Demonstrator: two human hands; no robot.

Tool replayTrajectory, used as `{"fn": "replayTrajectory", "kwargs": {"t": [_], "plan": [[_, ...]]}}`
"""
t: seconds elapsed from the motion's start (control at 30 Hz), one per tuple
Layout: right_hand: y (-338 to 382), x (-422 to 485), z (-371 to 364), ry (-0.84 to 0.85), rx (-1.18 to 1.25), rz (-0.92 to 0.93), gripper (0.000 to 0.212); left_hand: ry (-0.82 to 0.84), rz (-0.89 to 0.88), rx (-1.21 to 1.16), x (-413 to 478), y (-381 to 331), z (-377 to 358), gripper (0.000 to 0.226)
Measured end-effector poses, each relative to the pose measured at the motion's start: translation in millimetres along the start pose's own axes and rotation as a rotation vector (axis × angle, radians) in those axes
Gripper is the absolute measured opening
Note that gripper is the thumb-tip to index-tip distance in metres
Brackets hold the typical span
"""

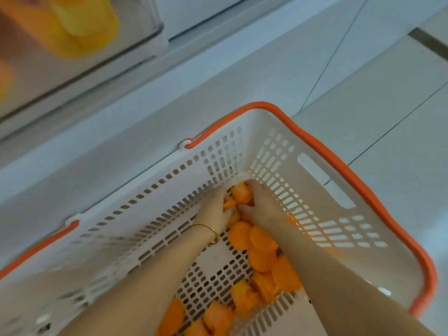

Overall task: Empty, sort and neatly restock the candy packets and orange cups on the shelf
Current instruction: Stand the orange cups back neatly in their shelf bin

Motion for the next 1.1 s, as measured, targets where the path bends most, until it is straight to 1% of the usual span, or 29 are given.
{"fn": "replayTrajectory", "kwargs": {"t": [0.1,0.17,0.23,0.3,0.4,0.47,0.5,0.57,0.63,0.67,0.73,0.77,0.8,0.87,0.93,1.0,1.03,1.1], "plan": [[5.5,-2.9,1.5,0.116,-0.046,0.017,0.069,0.029,0.125,-0.125,-14.5,10.4,5.6,0.028],[10.7,-3.5,0.8,0.191,-0.049,0.040,0.064,0.032,0.185,-0.169,-24.8,19.0,12.4,0.036],[16.7,-3.0,-1.2,0.266,-0.013,0.048,0.053,-0.007,0.111,-0.082,-35.7,25.2,21.1,0.045],[22.3,0.1,-5.5,0.314,0.002,0.013,0.050,-0.014,-0.025,0.095,-43.1,32.9,26.4,0.058],[27.0,5.6,-9.6,0.360,-0.023,-0.036,0.061,0.062,-0.166,0.323,-48.1,45.6,26.8,0.079],[25.3,7.7,-9.2,0.402,0.039,-0.055,0.065,0.095,-0.243,0.461,-47.2,53.3,23.4,0.092],[23.5,8.0,-7.4,0.419,0.090,-0.063,0.065,0.099,-0.268,0.507,-46.9,54.4,21.7,0.094],[18.0,7.0,-2.8,0.446,0.183,-0.089,0.067,0.092,-0.261,0.526,-43.8,52.0,20.7,0.083],[10.5,5.2,1.7,0.405,0.222,-0.130,0.075,0.092,-0.215,0.504,-37.6,48.0,20.4,0.072],[6.5,4.5,3.6,0.338,0.245,-0.141,0.075,0.089,-0.185,0.513,-34.6,46.1,19.7,0.071],[1.8,1.9,6.5,0.149,0.318,-0.114,0.067,0.086,-0.128,0.517,-30.7,42.4,18.0,0.075],[1.3,-0.1,7.1,0.059,0.321,-0.069,0.061,0.093,-0.103,0.510,-30.4,41.4,16.9,0.077],[1.1,-1.2,6.3,-0.016,0.269,-0.016,0.056,0.099,-0.081,0.499,-30.3,40.7,16.0,0.079],[0.7,-1.7,2.8,-0.115,0.091,0.075,0.054,0.107,-0.062,0.496,-28.7,38.0,14.9,0.085],[-0.1,-2.1,-0.5,-0.129,-0.024,0.110,0.054,0.113,-0.075,0.514,-25.8,32.8,12.8,0.094],[-2.1,-2.3,-2.8,-0.070,-0.084,0.133,0.055,0.118,-0.083,0.534,-21.2,27.6,9.5,0.099],[-3.1,-2.8,-2.8,-0.042,-0.091,0.142,0.056,0.122,-0.082,0.545,-18.7,25.7,7.9,0.101],[-5.5,-5.0,0.1,-0.043,0.011,0.125,0.054,0.113,-0.079,0.549,-14.6,24.9,4.5,0.097]]}}
Point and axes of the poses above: each hand's wrist, its own x-axis towards the middle knuckle, its own z-axis out of the back of the hand, y = z × x, the point moved 1 cm from there along x, towards the middle knuckle, and after that the axes turned 6 degrees about -z, right-handed, at the moved point
